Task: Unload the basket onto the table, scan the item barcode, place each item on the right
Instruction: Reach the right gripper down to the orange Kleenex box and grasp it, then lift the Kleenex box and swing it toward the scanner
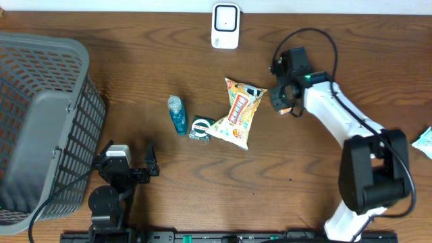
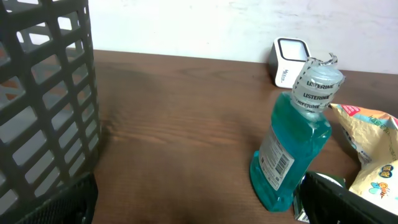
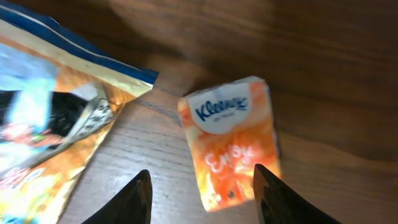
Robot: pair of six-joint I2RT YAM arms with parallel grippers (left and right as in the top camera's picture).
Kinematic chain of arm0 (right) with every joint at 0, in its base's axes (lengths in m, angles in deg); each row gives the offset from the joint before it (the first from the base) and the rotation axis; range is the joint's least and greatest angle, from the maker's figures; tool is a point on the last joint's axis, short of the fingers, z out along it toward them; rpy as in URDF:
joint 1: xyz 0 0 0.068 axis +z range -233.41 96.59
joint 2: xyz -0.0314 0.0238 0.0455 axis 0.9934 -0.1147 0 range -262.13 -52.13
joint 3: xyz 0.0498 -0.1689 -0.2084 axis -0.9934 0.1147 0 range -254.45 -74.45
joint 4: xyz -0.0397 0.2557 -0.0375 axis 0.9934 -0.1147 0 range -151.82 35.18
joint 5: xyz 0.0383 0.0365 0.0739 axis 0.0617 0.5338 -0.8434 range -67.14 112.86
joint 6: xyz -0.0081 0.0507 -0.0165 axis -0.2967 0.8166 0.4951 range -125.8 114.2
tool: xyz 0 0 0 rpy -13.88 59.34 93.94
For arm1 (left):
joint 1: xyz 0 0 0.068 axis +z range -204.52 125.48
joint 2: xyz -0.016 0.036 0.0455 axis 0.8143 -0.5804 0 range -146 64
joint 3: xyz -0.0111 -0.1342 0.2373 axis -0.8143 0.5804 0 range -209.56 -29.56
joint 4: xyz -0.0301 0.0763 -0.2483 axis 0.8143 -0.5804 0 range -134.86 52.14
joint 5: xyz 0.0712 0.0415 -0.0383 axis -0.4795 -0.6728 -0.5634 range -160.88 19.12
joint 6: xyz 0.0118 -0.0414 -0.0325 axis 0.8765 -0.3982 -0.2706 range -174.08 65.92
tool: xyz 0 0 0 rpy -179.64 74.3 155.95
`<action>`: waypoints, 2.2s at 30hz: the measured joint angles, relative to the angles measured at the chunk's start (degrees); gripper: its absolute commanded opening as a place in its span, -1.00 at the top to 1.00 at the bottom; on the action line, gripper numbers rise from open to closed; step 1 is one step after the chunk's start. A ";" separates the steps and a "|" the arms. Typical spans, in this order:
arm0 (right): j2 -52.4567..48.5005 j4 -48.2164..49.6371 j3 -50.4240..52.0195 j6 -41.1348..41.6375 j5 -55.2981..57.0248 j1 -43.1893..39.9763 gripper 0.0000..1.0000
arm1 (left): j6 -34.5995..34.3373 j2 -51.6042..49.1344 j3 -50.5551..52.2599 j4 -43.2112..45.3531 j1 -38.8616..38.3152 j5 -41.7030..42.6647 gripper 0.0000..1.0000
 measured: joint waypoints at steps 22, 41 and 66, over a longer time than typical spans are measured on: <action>-8.17 -17.31 -7.08 13.81 4.90 1.75 0.97 | 0.00 0.00 0.00 0.02 0.00 -0.02 -1.00; -7.56 -55.01 -19.93 -21.24 -52.33 1.81 0.98 | 0.00 0.00 0.00 0.00 0.00 -0.02 -1.00; -7.56 -61.68 -19.93 -78.38 -67.91 2.43 0.98 | 0.00 0.00 0.00 0.00 0.00 -0.02 -1.00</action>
